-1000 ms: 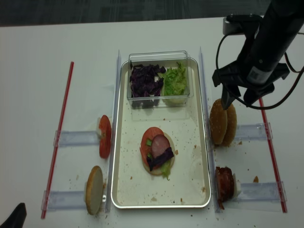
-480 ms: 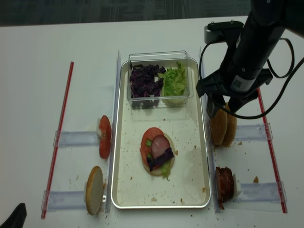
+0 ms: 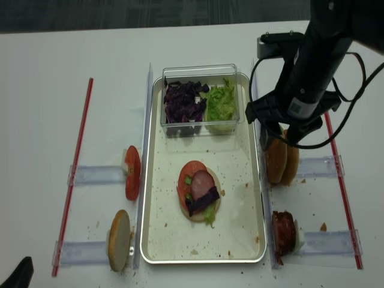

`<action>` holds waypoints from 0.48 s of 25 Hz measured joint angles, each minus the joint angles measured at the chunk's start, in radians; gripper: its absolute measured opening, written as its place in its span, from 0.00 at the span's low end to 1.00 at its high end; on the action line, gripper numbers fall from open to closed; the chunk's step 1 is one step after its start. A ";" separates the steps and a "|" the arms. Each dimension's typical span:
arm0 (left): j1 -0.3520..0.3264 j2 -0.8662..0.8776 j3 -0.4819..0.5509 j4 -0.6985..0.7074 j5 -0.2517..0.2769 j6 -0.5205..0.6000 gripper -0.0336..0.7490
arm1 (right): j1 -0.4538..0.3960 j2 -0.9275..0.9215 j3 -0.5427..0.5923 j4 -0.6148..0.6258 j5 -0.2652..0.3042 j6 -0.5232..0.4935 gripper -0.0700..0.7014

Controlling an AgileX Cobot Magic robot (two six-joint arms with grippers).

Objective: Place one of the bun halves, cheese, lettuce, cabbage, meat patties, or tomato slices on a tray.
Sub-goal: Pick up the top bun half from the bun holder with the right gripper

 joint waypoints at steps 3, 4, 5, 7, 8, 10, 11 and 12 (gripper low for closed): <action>0.000 0.000 0.000 0.000 0.000 0.000 0.69 | 0.000 0.031 0.000 -0.011 -0.019 0.000 0.68; 0.000 0.000 0.000 0.000 0.000 0.000 0.69 | 0.000 0.036 0.000 -0.016 -0.020 0.001 0.68; 0.000 0.000 0.000 0.000 0.000 0.000 0.69 | 0.000 0.039 0.000 -0.019 -0.023 0.002 0.68; 0.000 0.000 0.000 0.000 0.000 0.000 0.69 | 0.000 0.044 -0.002 -0.027 -0.025 0.005 0.68; 0.000 0.000 0.000 0.000 0.000 0.000 0.69 | 0.000 0.046 -0.003 -0.032 -0.025 0.007 0.68; 0.000 0.000 0.000 0.000 0.000 0.000 0.69 | 0.000 0.055 -0.004 -0.039 -0.029 0.015 0.68; 0.000 0.000 0.000 0.000 0.000 0.000 0.69 | 0.000 0.060 -0.004 -0.043 -0.029 0.017 0.68; 0.000 0.000 0.000 0.000 0.000 0.000 0.69 | 0.000 0.062 -0.004 -0.045 -0.029 0.019 0.68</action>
